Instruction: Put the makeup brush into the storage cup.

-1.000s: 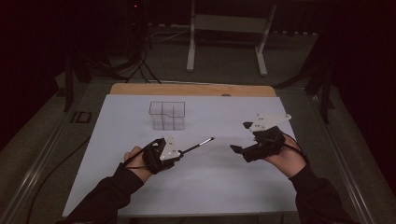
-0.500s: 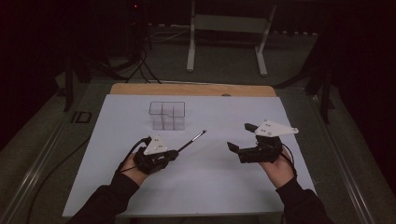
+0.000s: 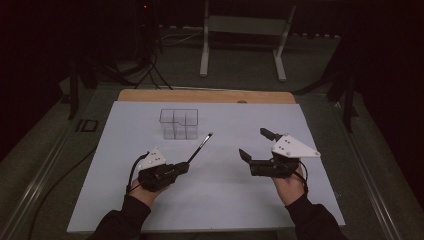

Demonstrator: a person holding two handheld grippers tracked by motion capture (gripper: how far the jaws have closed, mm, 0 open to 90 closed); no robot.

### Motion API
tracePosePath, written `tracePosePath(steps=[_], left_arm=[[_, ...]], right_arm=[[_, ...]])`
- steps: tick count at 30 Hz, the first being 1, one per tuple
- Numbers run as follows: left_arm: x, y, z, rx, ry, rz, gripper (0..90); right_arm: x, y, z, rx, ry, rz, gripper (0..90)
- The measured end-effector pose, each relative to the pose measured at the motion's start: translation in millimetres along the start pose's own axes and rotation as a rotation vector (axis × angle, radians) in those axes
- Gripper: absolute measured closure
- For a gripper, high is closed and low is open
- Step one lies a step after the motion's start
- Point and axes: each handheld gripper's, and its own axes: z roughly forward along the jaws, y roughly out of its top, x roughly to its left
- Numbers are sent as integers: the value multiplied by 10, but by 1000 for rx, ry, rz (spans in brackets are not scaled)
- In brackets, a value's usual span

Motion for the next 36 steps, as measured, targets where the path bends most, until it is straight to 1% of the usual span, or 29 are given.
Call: tracePosePath(steps=[1,2,3,4,5,6,7,8,10,11,12,13,14,15,16,18,20,21,23,24,26,27,29,30,32,33,34,35,36], left_arm=[[9,-24,2,-14,-8,-23,853],[9,-24,2,-14,-8,-23,854],[9,-65,7,-27,2,-44,854],[11,-83,7,-39,-2,-69,853],[13,-99,2,-51,4,-85,854],[25,-110,-4,-59,-1,-109,854],[37,-122,-10,-79,-9,-149,853],[44,-135,-18,-93,-5,-171,853],[34,-156,-18,-112,-27,-180,853],[27,-168,-16,-121,-28,-185,853],[27,-177,-12,-130,-46,-205,853],[31,-186,-8,-142,-59,-213,853],[33,-193,-5,-153,-60,-219,853],[43,-199,0,-161,-72,-222,853],[50,-209,5,-173,-82,-213,853],[63,-229,11,-180,-82,-207,852],[86,-253,22,-186,-83,-202,852],[95,-261,24,-186,-79,-207,852],[113,-274,28,-192,-80,-201,852],[115,-278,27,-198,-70,-195,852],[109,-274,23,-196,-50,-174,852],[114,-276,22,-200,-48,-173,852],[121,-278,26,-187,-37,-167,852],[127,-284,29,-187,-37,-176,852],[147,-295,37,-177,-37,-188,852],[159,-301,38,-179,-39,-195,852],[167,-305,37,-181,-40,-205,852],[167,-305,36,-179,-36,-201,852],[164,-306,34,-181,-30,-195,852]], right_arm=[[5,0,4,-3,8,12,135],[5,0,4,-3,8,12,135],[15,-3,7,-7,7,11,140],[40,-12,12,-20,1,2,140],[50,-18,18,-24,3,6,139],[57,-25,26,-22,3,10,137],[68,-33,39,-15,0,18,138],[74,-46,58,-9,2,21,141],[81,-97,101,2,43,55,142],[76,-133,130,25,78,101,142],[69,-173,158,47,98,131,142],[67,-217,182,50,114,159,143],[63,-257,203,52,130,182,142],[65,-285,220,58,132,193,142],[70,-297,233,70,122,191,139],[79,-295,249,81,118,177,134],[91,-271,251,95,110,174,128],[97,-255,247,99,111,178,115],[110,-215,233,100,99,188,111],[114,-190,227,92,96,191,105],[140,-129,218,75,58,189,101],[152,-91,223,69,42,195,101],[167,-23,237,57,14,225,101],[175,13,249,55,5,246,101],[194,83,275,53,1,268,101],[210,119,287,47,6,269,101],[234,156,303,49,9,252,96],[266,192,316,43,7,241,96],[293,224,324,36,17,234,96]])
